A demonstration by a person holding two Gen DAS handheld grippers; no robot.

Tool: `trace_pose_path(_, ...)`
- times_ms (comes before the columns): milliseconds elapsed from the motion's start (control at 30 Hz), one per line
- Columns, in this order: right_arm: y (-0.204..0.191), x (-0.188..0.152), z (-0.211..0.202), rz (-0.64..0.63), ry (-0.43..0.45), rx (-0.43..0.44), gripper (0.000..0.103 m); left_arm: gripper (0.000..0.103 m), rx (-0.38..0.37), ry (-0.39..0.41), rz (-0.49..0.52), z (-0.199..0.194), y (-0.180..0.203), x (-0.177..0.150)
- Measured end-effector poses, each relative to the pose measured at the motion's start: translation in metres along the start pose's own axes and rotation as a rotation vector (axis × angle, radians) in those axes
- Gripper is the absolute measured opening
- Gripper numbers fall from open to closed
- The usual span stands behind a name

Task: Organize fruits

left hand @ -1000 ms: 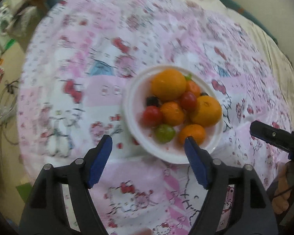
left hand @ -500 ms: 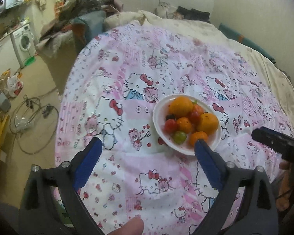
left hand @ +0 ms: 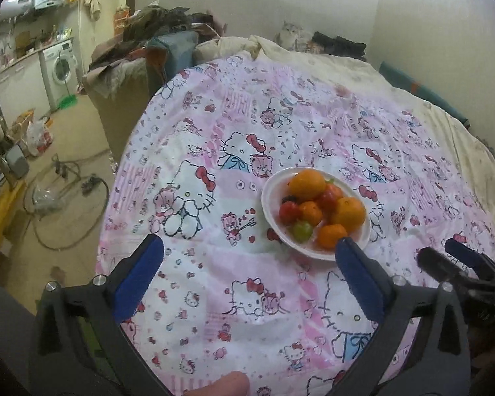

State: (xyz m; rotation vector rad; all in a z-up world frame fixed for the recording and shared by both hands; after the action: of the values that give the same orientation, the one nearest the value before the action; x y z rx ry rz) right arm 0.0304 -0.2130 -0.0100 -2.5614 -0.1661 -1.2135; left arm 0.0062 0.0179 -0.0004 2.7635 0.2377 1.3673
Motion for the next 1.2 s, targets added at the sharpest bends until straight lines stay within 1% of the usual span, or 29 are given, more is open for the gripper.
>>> trace_pose_path(67,-0.002,0.002,0.004,-0.023,0.016,-0.024,0.103,0.103,0.019,0.013,0.016,0.001,0.002,0.001)
trace_pose_path(167,0.001,0.003,0.008,-0.010,0.014,-0.028,0.103,0.102,0.032,0.017,0.017,0.003,0.001,0.001)
trace_pose_path(333,0.004,0.004,0.007,0.001,0.020,-0.037,0.103,0.103,0.025,0.005,0.030,0.004,0.004,-0.002)
trace_pose_path(533,0.004,0.004,0.007,-0.001,0.022,-0.036,0.103,0.103,0.022,-0.002,0.024,0.006,0.004,-0.002)
trace_pose_path(833,0.006,0.003,0.008,0.003,0.010,-0.042,0.103,0.103,0.015,-0.008,0.025,0.009,0.009,-0.003)
trace_pose_path(1200,0.002,0.004,0.009,-0.008,0.016,-0.044,0.103,0.103,0.011,-0.007,0.021,0.007,0.013,-0.003)
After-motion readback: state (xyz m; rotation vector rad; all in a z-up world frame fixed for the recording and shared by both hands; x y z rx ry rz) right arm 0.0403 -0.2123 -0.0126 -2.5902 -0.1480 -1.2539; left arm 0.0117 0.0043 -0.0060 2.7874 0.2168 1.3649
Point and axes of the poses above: each gripper's, at about its wrist camera, not at the fingertips, and z roughly the way its jaws point, y to its right, x to its top, the point moved 2 cm from there along z, roughly the way its jaws point, and after that the axes turned 7 degrees about y, right-handed, at the moved point
